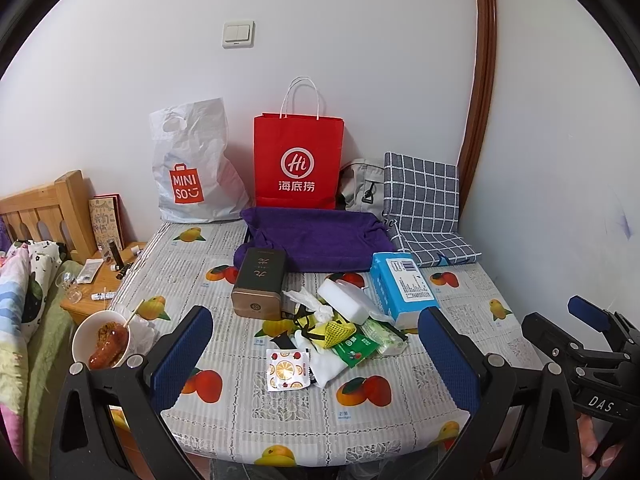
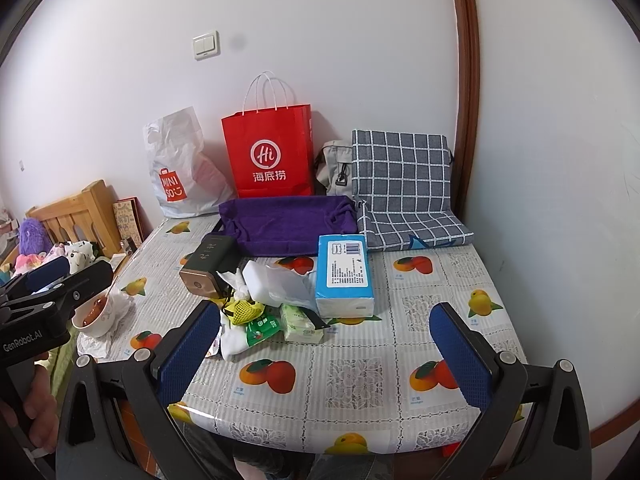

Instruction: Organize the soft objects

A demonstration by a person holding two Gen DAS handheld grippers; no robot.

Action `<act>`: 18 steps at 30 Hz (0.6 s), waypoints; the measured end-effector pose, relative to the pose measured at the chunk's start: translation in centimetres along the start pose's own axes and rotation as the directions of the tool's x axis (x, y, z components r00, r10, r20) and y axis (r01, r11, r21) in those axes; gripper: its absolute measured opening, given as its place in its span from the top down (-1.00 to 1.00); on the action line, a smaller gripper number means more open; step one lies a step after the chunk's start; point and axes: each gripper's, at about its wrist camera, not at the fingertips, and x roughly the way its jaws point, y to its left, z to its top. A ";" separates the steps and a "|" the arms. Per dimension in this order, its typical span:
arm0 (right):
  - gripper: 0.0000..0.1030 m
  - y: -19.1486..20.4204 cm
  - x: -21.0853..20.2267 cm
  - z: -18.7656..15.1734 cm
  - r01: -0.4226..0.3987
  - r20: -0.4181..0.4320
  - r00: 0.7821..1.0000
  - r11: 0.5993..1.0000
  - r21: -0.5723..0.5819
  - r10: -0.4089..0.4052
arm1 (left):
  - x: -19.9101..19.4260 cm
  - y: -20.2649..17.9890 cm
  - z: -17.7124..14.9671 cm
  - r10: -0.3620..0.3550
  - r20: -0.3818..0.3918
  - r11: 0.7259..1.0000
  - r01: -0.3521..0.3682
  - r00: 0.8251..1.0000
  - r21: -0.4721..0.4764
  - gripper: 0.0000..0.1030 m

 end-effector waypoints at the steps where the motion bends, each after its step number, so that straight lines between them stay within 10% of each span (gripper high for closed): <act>1: -1.00 0.0 0.0 0.0 -0.003 0.001 1.000 1.000 0.000 0.003 | -0.1 0.1 0.1 0.001 -0.001 1.000 -0.001 1.000 0.001 -1.00; 18: -1.00 -1.0 5.8 -2.4 -0.065 -0.082 0.994 0.998 0.014 0.065 | 7.8 3.7 -2.1 0.057 -0.153 0.997 -0.064 0.987 -0.040 -0.96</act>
